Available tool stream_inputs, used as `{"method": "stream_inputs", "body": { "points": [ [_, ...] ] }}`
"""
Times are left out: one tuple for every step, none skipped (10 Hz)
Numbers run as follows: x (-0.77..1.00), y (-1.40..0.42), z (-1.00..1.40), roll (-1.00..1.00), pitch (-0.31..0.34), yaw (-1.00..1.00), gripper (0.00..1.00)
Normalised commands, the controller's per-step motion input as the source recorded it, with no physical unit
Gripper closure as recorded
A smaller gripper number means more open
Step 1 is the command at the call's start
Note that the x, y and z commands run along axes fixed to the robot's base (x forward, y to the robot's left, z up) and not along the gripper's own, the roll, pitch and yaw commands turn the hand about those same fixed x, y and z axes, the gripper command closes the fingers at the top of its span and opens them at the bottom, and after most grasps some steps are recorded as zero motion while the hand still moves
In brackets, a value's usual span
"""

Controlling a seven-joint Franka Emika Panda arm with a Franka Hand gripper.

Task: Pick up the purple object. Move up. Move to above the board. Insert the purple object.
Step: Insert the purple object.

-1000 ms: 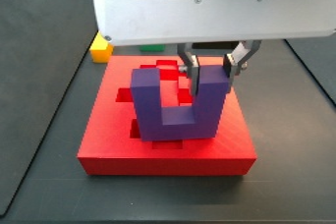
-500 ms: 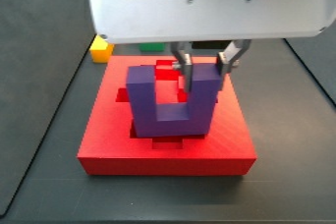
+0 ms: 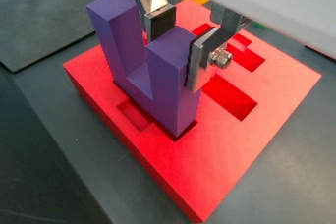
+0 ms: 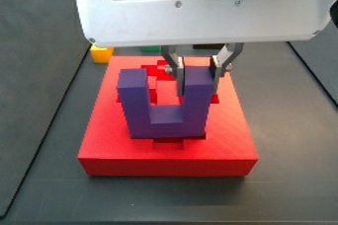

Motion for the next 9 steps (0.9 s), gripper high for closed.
{"method": "stream_inputs", "body": {
  "points": [
    [0.07, -0.03, -0.21, -0.03, -0.039, -0.03, 1.00],
    [0.00, -0.03, -0.19, -0.05, -0.026, -0.05, 1.00],
    [0.00, 0.00, 0.00, -0.14, -0.004, -0.03, 1.00],
    [0.03, 0.00, 0.18, -0.20, 0.000, -0.01, 1.00],
    [0.06, 0.00, 0.17, -0.25, -0.026, 0.00, 1.00],
    [0.06, 0.00, 0.06, -0.24, -0.043, 0.00, 1.00],
    [0.00, 0.00, -0.02, -0.13, -0.049, 0.00, 1.00],
    [0.01, 0.00, -0.12, -0.05, -0.027, 0.00, 1.00],
    [0.06, 0.00, -0.22, -0.03, -0.020, 0.00, 1.00]
  ]
}}
